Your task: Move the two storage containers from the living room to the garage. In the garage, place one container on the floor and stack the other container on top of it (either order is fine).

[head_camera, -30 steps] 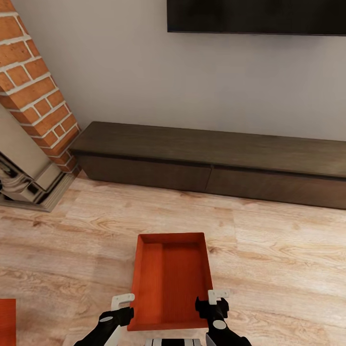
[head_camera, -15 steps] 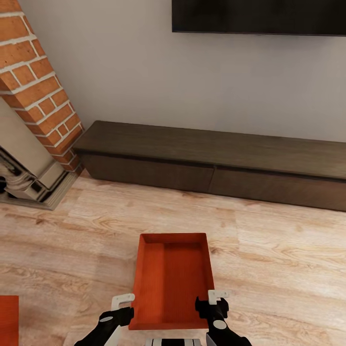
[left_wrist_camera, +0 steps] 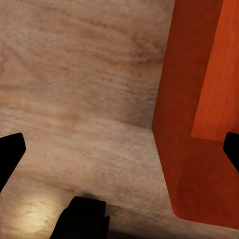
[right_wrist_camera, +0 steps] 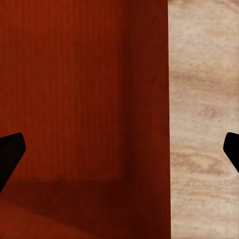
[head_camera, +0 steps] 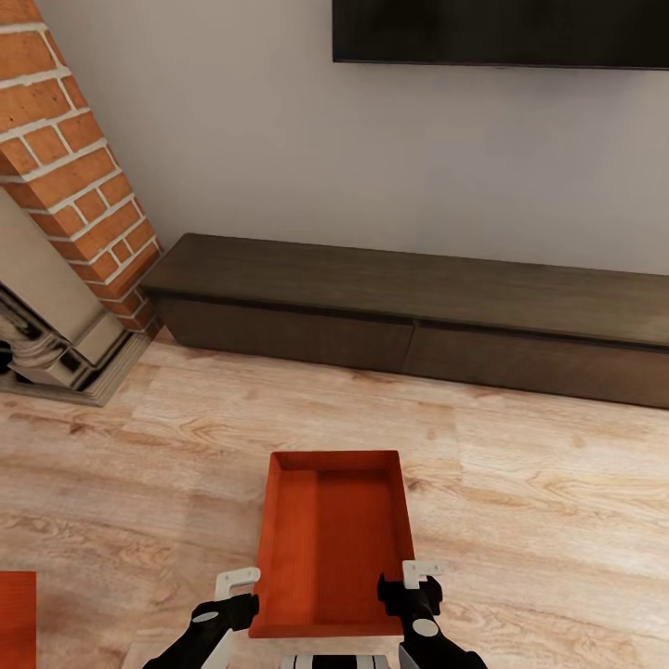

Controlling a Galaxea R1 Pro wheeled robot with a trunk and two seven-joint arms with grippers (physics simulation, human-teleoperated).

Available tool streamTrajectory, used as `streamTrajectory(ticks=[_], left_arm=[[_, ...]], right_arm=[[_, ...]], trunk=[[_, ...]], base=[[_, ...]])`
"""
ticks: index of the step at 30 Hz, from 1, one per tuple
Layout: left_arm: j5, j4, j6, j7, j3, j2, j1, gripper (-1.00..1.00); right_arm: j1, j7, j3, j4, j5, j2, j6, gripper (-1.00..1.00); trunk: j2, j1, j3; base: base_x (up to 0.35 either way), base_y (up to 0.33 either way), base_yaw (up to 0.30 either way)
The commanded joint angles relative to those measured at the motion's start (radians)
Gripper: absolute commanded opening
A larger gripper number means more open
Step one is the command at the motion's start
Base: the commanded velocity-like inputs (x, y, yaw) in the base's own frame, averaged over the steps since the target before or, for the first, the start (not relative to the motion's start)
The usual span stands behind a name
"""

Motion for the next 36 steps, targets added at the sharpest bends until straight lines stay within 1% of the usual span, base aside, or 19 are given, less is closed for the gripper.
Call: streamTrajectory(ticks=[1,4,6,9,10,12,16,17,22,25,26,27,29,31,36], left_arm=[[0.009,-0.002,0.005,0.008,-0.009,0.001,0.000,1.00],[0.009,-0.002,0.005,0.008,-0.009,0.001,0.000,1.00],[0.009,-0.002,0.005,0.008,-0.009,0.001,0.000,1.00],[0.009,-0.002,0.005,0.008,-0.009,0.000,0.000,1.00],[0.009,-0.002,0.005,0.008,-0.009,0.000,0.000,1.00],[0.009,-0.001,0.005,0.008,-0.009,0.000,0.001,1.00],[0.009,0.000,0.006,0.008,-0.009,-0.001,0.001,1.00],[0.009,0.001,0.006,0.008,-0.008,-0.002,0.001,1.00],[0.002,0.001,0.007,0.007,-0.008,-0.003,0.001,1.00],[-0.003,0.000,0.007,0.007,-0.007,-0.006,0.001,1.00],[-0.005,-0.001,0.006,0.007,-0.034,-0.005,0.001,1.00],[-0.005,-0.001,0.006,0.007,-0.039,-0.005,0.001,1.00],[-0.004,-0.001,0.005,0.008,-0.056,-0.005,0.001,1.00],[-0.003,-0.002,0.004,0.008,-0.064,-0.004,0.000,1.00],[-0.003,-0.002,0.004,0.008,-0.069,-0.003,0.000,1.00]], right_arm=[[-0.001,-0.005,0.008,0.001,-0.010,0.000,-0.004,1.00],[-0.001,0.005,0.008,0.001,-0.010,-0.002,-0.005,1.00],[-0.001,0.031,0.008,0.001,-0.010,-0.016,-0.005,1.00],[-0.001,0.067,0.009,0.001,-0.010,-0.030,-0.005,1.00],[-0.001,0.091,0.009,0.001,-0.009,-0.040,-0.005,1.00],[-0.001,0.108,0.009,0.001,-0.008,-0.049,-0.006,1.00],[-0.001,0.116,0.010,0.001,-0.007,-0.054,-0.024,1.00],[-0.001,0.116,0.010,0.001,-0.007,-0.055,-0.037,1.00],[-0.001,0.119,0.009,0.001,-0.008,-0.058,-0.047,1.00],[-0.001,0.118,0.009,0.001,-0.008,-0.065,-0.048,1.00],[-0.001,0.111,0.007,0.012,-0.011,-0.072,-0.046,1.00],[-0.001,0.111,0.007,0.014,-0.011,-0.075,-0.046,1.00],[-0.001,0.111,0.006,0.019,-0.012,-0.091,-0.047,1.00],[-0.001,0.112,0.006,0.021,-0.012,-0.102,-0.046,1.00],[-0.001,0.114,0.006,0.022,-0.014,-0.108,-0.046,1.00]], trunk=[[0.000,0.000,-0.001],[0.000,0.000,-0.001],[0.000,0.000,-0.001],[0.000,0.000,-0.001],[0.000,0.000,-0.001],[0.000,0.000,-0.001],[0.000,0.000,-0.001],[0.000,0.000,-0.001],[0.000,0.000,-0.001],[0.000,0.000,-0.001],[0.000,0.000,-0.001],[0.000,0.000,-0.001],[0.000,0.000,-0.001],[0.000,0.000,-0.001],[0.000,0.000,-0.001]], base=[[0.000,0.000,0.000],[0.000,0.000,0.000],[0.000,0.000,0.000],[0.000,0.000,0.000],[0.000,0.000,0.000],[0.000,0.000,0.000],[0.000,0.000,0.000],[0.000,0.000,0.000],[0.000,0.000,0.000],[0.000,0.000,0.000],[0.000,0.000,0.000],[0.000,0.000,0.000],[0.000,0.000,0.000],[0.000,0.000,0.000],[0.000,0.000,0.000]])
